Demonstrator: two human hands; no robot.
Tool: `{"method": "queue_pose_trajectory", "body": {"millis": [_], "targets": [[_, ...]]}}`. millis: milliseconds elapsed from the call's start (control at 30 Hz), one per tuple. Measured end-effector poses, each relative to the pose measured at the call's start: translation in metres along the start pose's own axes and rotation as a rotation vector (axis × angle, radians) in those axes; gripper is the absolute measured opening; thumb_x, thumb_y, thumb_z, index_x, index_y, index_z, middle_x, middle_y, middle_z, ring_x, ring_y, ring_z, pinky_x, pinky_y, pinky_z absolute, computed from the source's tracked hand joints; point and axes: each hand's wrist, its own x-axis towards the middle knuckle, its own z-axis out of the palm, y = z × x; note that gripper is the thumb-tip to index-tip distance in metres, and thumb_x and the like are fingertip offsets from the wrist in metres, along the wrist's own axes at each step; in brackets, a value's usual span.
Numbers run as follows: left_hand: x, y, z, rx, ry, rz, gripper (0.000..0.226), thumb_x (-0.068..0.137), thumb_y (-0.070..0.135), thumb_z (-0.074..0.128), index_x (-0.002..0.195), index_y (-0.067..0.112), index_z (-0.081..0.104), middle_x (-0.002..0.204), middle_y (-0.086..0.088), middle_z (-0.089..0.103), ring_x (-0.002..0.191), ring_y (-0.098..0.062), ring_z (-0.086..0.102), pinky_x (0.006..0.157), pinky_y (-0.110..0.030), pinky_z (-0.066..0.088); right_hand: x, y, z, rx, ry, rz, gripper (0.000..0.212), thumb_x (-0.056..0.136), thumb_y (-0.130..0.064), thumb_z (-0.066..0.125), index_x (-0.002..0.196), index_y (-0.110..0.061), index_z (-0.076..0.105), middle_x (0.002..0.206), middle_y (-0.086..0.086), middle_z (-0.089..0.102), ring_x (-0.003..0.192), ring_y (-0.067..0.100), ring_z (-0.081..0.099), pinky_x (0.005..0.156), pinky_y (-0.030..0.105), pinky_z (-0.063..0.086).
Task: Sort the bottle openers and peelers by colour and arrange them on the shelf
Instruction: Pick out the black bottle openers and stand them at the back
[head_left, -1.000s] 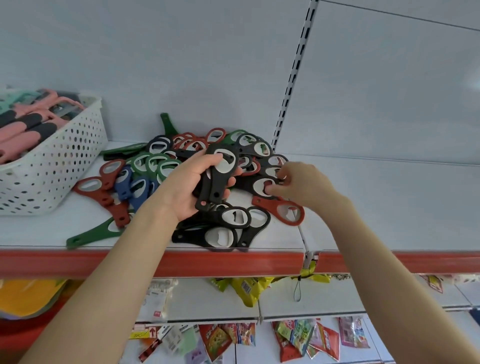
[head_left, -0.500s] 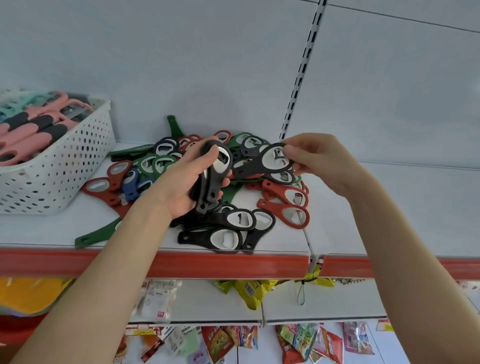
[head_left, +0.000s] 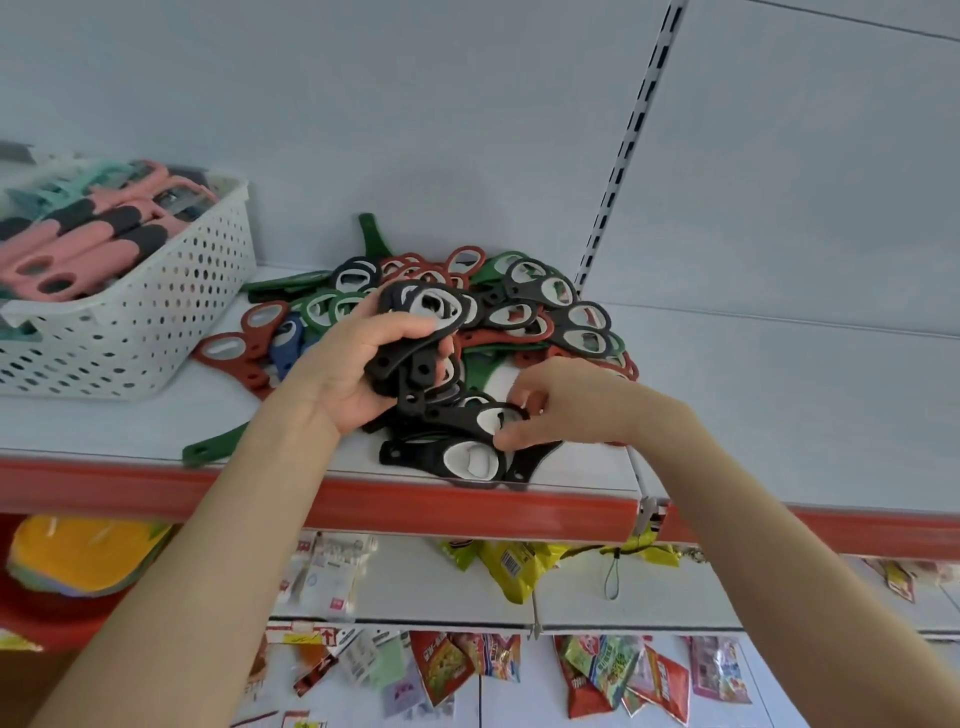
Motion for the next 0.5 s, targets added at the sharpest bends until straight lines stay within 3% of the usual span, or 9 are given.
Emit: {"method": "queue_pose_trajectory", "body": {"millis": [133, 233, 333, 500], "targets": [[-0.003, 0.001, 0.005, -0.016, 0.006, 0.003, 0.028, 0.082, -0.002, 0.048, 0.109, 0.005, 0.050, 0.086, -0.017, 0.064, 0.062, -0.018, 0.064, 0.050, -0.023, 0.051, 0.002, 0.000, 0.003, 0.070, 0.087, -0.020, 0.039, 0.079, -0.035, 0.070, 0.099, -0.005, 0.058, 0.085, 0.008, 0.057, 0.074, 0.014, 0.054, 0.060, 0.024, 0.043], [-0.003, 0.004, 0.006, 0.031, 0.059, 0.016, 0.023, 0.088, -0.002, 0.045, 0.107, 0.011, 0.047, 0.080, -0.016, 0.063, 0.054, -0.016, 0.061, 0.047, -0.022, 0.049, -0.003, 0.007, -0.005, 0.306, 0.164, -0.042, 0.008, 0.087, -0.021, 0.063, 0.087, -0.021, 0.055, 0.079, -0.004, 0.060, 0.065, 0.009, 0.055, 0.059, 0.016, 0.045], [-0.001, 0.006, 0.003, 0.055, 0.106, 0.047, 0.036, 0.087, -0.005, 0.049, 0.112, 0.021, 0.044, 0.078, -0.014, 0.061, 0.052, -0.019, 0.059, 0.048, -0.025, 0.050, -0.011, 0.017, -0.024, 0.485, 0.217, -0.072, 0.008, 0.090, -0.014, 0.058, 0.093, -0.019, 0.062, 0.082, 0.005, 0.067, 0.066, 0.009, 0.059, 0.063, 0.018, 0.051], [0.003, 0.002, 0.010, 0.085, 0.029, -0.015, 0.041, 0.081, 0.014, 0.063, 0.117, 0.023, 0.045, 0.086, -0.006, 0.062, 0.057, -0.018, 0.062, 0.053, -0.027, 0.053, -0.008, 0.003, -0.039, 0.710, 0.266, -0.170, 0.017, 0.091, -0.009, 0.054, 0.088, -0.021, 0.066, 0.067, -0.010, 0.063, 0.065, 0.007, 0.057, 0.065, 0.023, 0.048]]}}
